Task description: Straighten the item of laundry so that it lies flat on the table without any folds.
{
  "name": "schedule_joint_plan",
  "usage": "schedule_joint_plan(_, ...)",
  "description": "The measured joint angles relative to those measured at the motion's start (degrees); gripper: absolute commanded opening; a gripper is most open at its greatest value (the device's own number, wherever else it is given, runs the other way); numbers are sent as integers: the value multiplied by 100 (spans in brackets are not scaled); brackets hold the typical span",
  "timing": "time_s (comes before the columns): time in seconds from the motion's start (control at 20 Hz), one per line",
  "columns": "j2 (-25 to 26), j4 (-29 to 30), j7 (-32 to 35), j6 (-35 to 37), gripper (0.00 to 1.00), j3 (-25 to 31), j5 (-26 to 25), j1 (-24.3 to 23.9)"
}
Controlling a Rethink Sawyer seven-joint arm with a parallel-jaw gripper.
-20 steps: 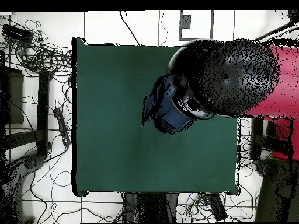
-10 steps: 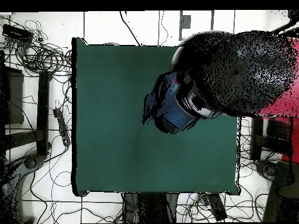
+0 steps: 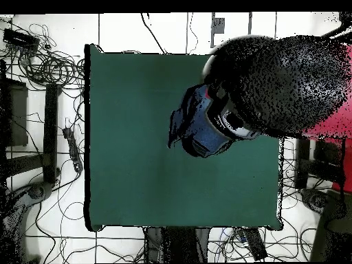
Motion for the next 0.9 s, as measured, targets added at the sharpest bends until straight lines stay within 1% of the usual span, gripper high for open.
schedule_joint_plan(0.05,-1,-1,0,0,100,0,2,-1)
schedule_joint_plan(0.45,-42,-124,0,0,100,0,36,-1)
schedule_joint_plan(0.9,-203,-279,0,1,100,0,43,4)
